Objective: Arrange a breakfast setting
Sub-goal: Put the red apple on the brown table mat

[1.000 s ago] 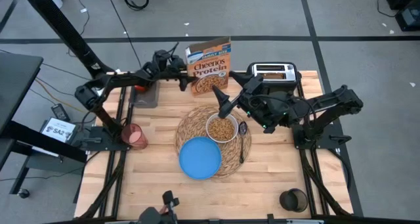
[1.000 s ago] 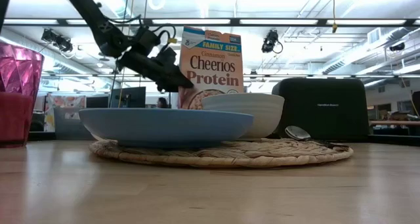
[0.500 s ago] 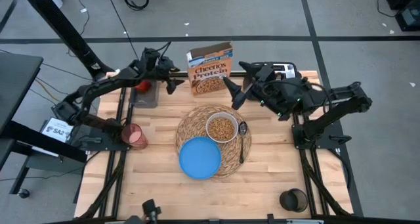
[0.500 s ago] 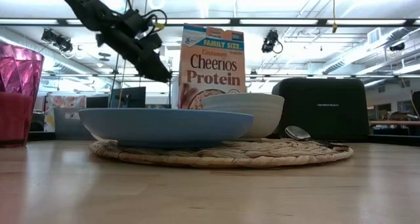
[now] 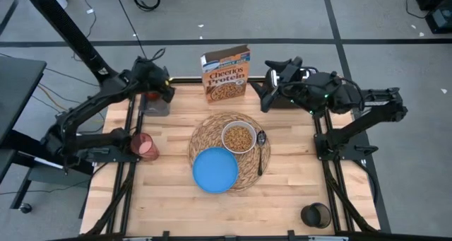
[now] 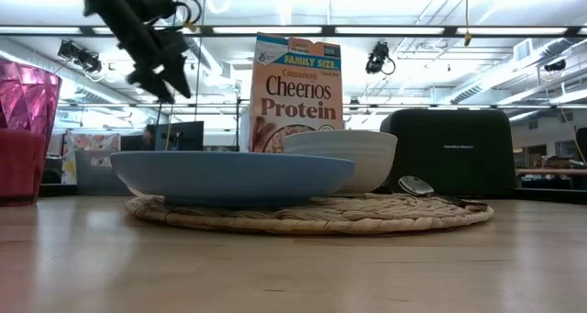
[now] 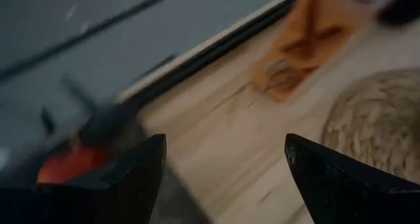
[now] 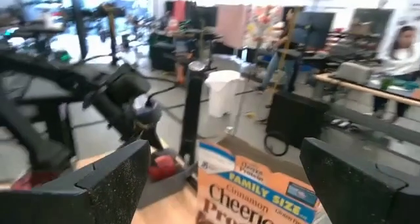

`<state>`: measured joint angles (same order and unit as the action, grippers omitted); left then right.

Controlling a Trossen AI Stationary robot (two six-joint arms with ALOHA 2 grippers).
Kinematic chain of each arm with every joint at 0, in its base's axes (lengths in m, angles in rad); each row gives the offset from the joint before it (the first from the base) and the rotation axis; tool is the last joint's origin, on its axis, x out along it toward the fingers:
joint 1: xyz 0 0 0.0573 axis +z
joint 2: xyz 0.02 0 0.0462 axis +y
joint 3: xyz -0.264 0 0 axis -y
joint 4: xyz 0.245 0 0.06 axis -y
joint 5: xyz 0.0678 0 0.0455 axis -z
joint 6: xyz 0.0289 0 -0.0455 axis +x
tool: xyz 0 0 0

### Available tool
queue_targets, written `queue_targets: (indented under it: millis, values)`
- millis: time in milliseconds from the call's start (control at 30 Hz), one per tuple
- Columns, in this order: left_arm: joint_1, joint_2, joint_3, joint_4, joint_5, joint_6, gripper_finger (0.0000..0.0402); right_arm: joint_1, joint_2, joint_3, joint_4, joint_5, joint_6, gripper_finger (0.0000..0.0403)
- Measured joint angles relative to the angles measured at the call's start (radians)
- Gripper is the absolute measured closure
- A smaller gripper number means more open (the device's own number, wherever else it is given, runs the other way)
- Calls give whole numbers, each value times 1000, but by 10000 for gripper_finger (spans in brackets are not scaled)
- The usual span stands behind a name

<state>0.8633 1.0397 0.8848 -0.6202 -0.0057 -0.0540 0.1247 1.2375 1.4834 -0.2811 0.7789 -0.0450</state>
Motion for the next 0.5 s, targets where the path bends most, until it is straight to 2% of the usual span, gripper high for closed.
queue_targets:
  millis: [133, 233, 500]
  values:
    - [27, 16, 53, -179, -126, -145, 86, -27, -49, 0, -113, -109, 41, 9]
    - [46, 81, 116, -270, -198, -211, 86, -37, -81, 0, -191, -147, 44, 9]
    - [132, 353, 290, -418, -219, -301, 86, -26, -147, 0, -325, -261, 46, 10]
